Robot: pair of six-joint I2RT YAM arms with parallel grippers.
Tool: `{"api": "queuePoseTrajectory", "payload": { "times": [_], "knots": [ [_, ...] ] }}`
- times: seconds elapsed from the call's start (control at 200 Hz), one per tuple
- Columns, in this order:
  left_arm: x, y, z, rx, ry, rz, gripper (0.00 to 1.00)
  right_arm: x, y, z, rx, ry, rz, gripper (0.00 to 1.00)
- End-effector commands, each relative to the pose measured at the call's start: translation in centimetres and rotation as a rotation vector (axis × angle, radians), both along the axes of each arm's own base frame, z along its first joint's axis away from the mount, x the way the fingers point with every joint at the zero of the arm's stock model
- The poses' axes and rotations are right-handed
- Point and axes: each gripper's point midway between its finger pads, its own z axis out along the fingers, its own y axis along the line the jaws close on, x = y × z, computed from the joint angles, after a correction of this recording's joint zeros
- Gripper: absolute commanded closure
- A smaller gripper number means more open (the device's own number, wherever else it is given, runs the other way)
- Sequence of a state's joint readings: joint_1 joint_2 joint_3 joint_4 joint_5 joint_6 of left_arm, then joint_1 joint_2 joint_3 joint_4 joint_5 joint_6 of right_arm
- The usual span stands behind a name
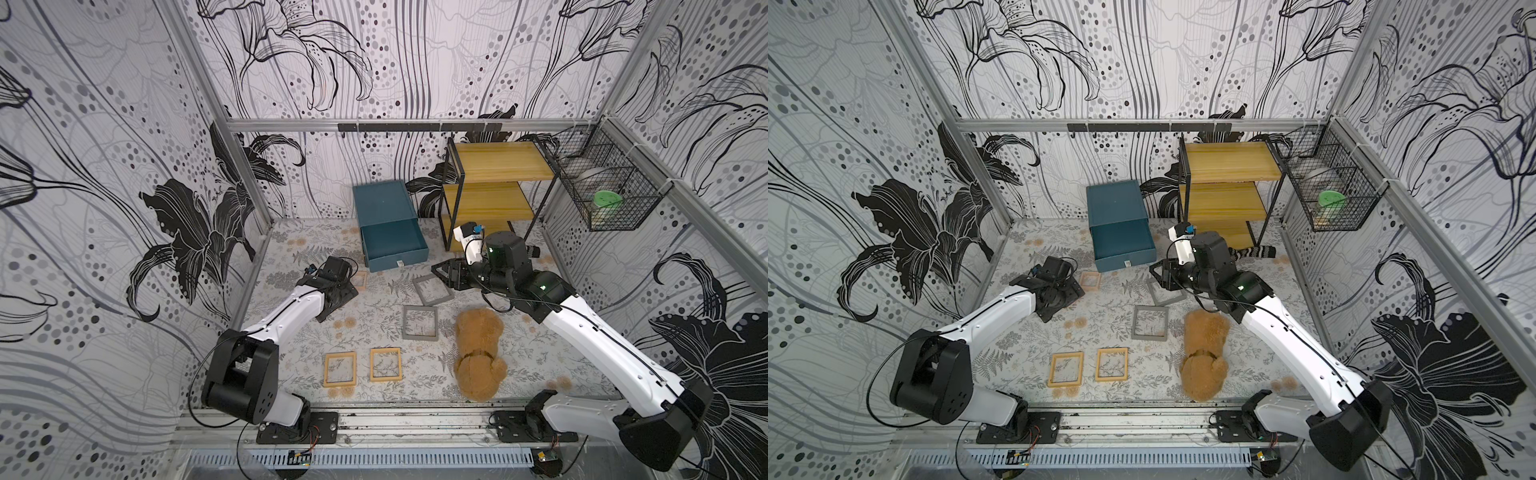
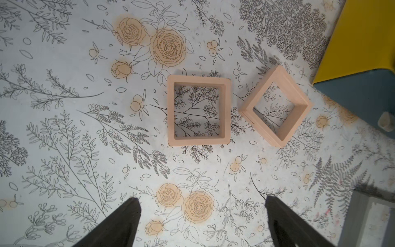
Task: Place the brooch boxes into the drawer by color
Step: Pick up the brooch box from the center of the board.
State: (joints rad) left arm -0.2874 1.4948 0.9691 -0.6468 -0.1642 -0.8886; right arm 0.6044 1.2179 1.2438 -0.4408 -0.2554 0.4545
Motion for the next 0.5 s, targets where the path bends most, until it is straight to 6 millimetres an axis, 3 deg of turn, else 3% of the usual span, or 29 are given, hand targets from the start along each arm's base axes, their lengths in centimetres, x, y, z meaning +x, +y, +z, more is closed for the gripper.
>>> {"api": "queuePoseTrajectory", "payload": {
  "times": [0.0,0.491],
  "knots": [
    [1.2,-0.4,-1.0,0.031,0.011,-0.044,0.00,0.0,0.2,1.2,0.018,-0.030,0.014,0.54],
    [2.8,1.0,-3.9,0.103,0.105,-0.092,0.03,0.4,0.2,0.6,0.004,-0.017,0.001,0.54]
  ]
}}
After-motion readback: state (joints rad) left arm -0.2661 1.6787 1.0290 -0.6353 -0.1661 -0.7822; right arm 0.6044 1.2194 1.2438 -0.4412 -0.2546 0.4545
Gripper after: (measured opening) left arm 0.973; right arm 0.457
